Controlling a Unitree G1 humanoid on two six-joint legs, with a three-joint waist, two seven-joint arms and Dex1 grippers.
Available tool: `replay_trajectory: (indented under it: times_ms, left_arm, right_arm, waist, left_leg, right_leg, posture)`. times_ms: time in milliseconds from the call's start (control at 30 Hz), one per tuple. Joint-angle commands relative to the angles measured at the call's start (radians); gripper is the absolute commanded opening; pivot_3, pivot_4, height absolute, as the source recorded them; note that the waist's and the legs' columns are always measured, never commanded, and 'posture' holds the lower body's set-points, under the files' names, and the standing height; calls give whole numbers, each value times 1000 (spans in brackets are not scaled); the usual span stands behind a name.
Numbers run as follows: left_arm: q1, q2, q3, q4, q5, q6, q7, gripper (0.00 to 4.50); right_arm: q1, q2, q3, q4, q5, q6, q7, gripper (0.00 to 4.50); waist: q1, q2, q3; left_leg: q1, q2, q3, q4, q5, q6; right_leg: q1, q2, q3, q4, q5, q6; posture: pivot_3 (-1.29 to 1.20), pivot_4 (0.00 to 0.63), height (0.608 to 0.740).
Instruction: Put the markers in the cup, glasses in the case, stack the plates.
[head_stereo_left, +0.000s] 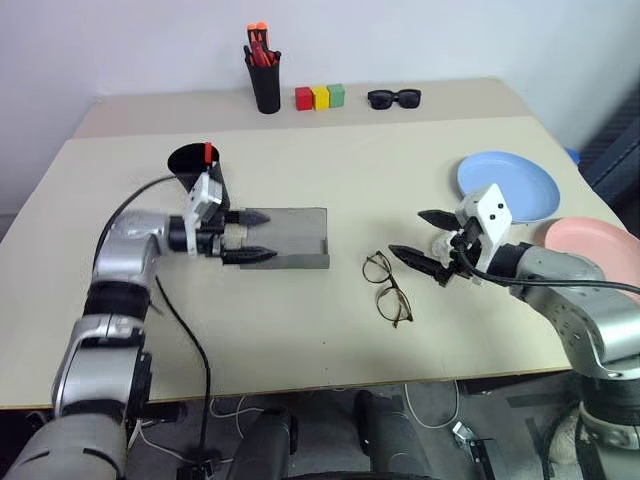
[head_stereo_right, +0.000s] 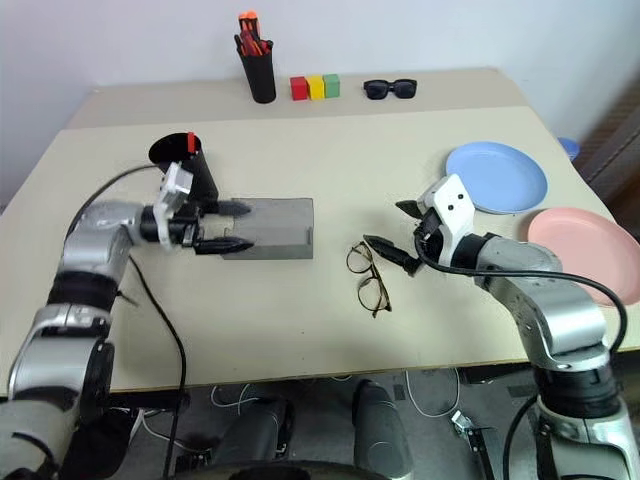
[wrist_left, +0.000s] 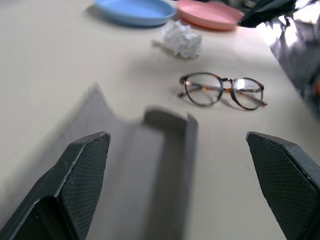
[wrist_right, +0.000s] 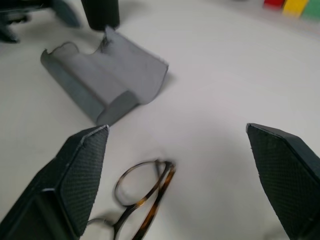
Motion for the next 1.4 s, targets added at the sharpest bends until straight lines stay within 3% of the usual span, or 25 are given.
replay_trajectory:
  times_ms: [33,167,300,433,733,1133,1400]
  left_arm:
    - [41,40,44,-225,-96,143,57,4478]
    - [94,55,43,-342,-145,177,78,4478]
    - [120,83,68,-371,-231,213,17,4478]
    - [153,85,49,-366,-224,120,-22,4478]
    - [140,69,39,-393,-257,111,-16,4478]
    - [116,11,24,-355,-255,55,-16,4478]
    - [116,6,22,-351,-249,29,-11,4478]
  right_arm:
    - [-15,-19,-62,-139,109,202,-69,4500]
    - [-67,-28,-55,-167,147,409,-152,4500]
    - [-150,59,-66,-105,119,531,-273,4500]
    - [-192,90,-27,-26,31,587,-370,4500]
    - [-264,146,-37,-36,15,723,-390,4500]
    - [-257,284,-128,-10,196,732,-501,4500]
    - [-190,133,-62,-4,392,732,-508,4500]
  waist:
    - [8,0,0]
    - [10,0,0]
    - [1,0,0]
    - [2,0,0]
    - [2,0,0]
    - [2,0,0]
    - [1,0,0]
  left_leg:
    - [0,0,0,0,0,0]
    - [1,0,0,1,0,0]
    - [1,0,1,1,0,0]
    - [2,0,2,-1,0,0]
    - [0,0,2,-1,0,0]
    - [0,0,2,-1,0,0]
    - [0,0,2,-1,0,0]
  right_leg:
    - [0,0,0,0,0,0]
    - [3,-1,0,-3,0,0]
    - [2,0,0,-2,-1,-1]
    - [1,0,0,-2,-1,-2]
    - [0,0,0,-2,-1,-2]
    - [0,0,0,-2,-1,-2]
    - [0,0,0,-3,-1,-2]
  posture:
    - [0,150,740]
    - [0,150,740]
    - [0,150,740]
    - [0,150,740]
    - [0,150,740]
    - [0,150,740]
    - [0,150,740]
